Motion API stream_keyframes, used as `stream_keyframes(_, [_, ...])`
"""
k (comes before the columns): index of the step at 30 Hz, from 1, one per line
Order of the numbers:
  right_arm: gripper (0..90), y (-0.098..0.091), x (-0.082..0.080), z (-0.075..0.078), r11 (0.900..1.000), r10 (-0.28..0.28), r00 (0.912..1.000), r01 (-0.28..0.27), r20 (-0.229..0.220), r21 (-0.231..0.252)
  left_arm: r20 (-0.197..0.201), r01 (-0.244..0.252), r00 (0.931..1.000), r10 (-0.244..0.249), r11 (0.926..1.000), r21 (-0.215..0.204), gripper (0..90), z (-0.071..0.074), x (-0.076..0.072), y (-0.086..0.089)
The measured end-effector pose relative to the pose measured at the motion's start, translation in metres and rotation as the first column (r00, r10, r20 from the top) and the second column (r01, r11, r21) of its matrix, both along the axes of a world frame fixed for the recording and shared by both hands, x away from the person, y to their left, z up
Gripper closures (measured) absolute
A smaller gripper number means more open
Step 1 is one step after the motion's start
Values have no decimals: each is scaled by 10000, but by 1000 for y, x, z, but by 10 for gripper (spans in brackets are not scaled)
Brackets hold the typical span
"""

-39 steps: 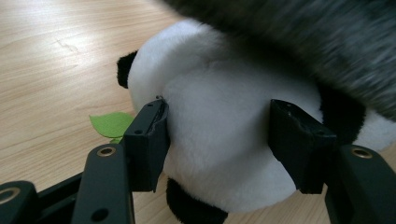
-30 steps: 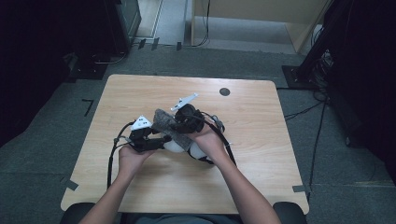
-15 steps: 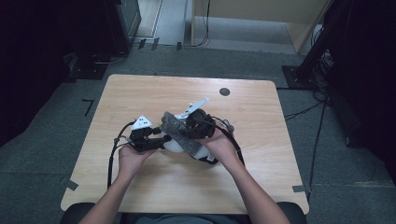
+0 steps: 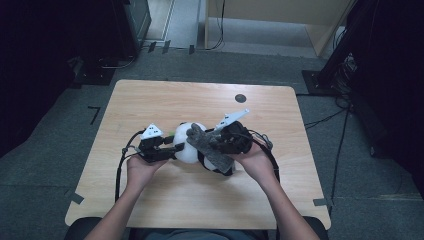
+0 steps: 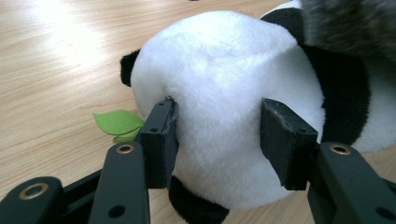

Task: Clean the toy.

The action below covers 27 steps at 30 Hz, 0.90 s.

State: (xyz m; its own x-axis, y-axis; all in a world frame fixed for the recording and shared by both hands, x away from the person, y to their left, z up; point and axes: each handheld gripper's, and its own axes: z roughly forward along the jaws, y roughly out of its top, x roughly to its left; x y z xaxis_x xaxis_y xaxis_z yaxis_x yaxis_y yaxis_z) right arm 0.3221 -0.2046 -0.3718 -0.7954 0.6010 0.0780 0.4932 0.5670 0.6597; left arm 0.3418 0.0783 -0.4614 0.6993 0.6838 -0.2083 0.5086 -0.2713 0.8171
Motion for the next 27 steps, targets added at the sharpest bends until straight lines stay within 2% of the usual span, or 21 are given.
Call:
stream_keyframes(10, [782,-34,-12,0,9976,-641,9979,638,106,253,-18,-44,10000,44,10000,-32,493,0,0,0])
stream_keyframes(14, [778,-46,-13,-2,9955,-895,9958,889,176,339,-159,-65,9999,64,10000,-69,521,2,-1,0])
stream_keyframes(17, [778,-51,-12,-6,9931,-1120,9936,1114,149,371,-195,-39,9998,37,9999,-93,550,2,-1,1])
stream_keyframes(24, [781,-51,-7,-7,9914,-1213,9925,1203,168,508,-171,3,9999,-5,9999,-132,549,2,-1,1])
stream_keyframes(27, [785,-56,-11,-1,9885,-1377,9896,1346,415,693,-162,3,9999,-5,9999,-102,543,1,-1,2])
